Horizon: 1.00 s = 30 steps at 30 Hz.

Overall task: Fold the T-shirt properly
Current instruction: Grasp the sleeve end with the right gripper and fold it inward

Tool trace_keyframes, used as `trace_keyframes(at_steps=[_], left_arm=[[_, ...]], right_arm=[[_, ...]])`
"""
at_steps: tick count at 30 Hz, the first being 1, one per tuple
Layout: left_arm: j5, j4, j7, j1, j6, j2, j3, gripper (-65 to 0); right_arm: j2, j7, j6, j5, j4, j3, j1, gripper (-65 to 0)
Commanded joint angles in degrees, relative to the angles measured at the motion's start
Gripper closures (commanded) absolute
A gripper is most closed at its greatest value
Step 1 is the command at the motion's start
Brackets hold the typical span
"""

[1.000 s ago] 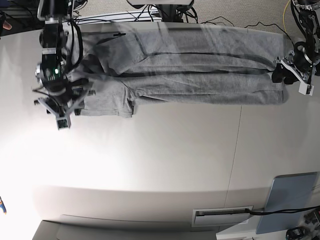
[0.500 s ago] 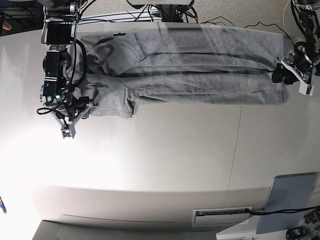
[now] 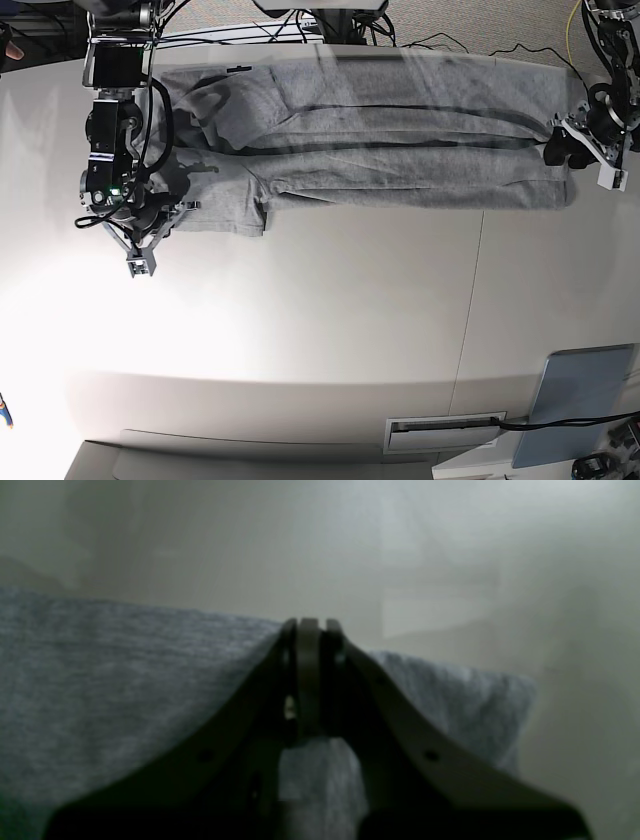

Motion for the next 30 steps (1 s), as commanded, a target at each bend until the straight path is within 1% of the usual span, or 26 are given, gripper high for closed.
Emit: trace_keyframes(at_steps=[1,6,11,14,18,21,26,30], left_arm=[[-0.8,0.9,-0.9,-0.3,-0.2,-1.3,-0.6,-33.3],[-0.7,0.9,-0.9,-0.3,-0.2,-1.3,-0.6,-33.3],[0.3,0.9,-0.9,-0.3,-0.2,-1.3,-0.6,-33.3],[0.5,0.9,-0.9,-0.3,-0.2,-1.3,-0.6,-33.3],[0.5,0.9,-0.9,-0.3,-0.2,-1.3,-0.6,-33.3],[0.5,0.9,-0.8,-0.3,-0.2,-1.3,-0.6,-33.3],[0.5,0.9,-0.4,-0.2,-0.2,-1.3,-0.6,-33.3],[0.5,0.9,-0.4,-0.2,-0.2,-1.3,-0.6,-33.3]], right_arm=[[0.6,0.3,0.5,-0.2,2.7,0.2,1.2,0.0],[0.6,-2.4,2.2,-1.2,14.2,0.2,-0.7,0.0],[0.6,-2.6,2.5,-1.1,26.7,0.2,-8.3,0.0],[0.6,-2.5,4.2,-0.8,33.5,0.2,-13.4,0.0],[0.6,-2.5,6.3,3.1,41.3,0.2,-20.0,0.0],[0.6,-2.5,8.5,7.4,45.1,0.2,-24.0,0.0],[0.6,-3.1,11.3,14.3,46.5,0.2,-28.7,0.0],[0.6,-4.2,14.7,20.6,46.5,0.2,-32.3,0.0]])
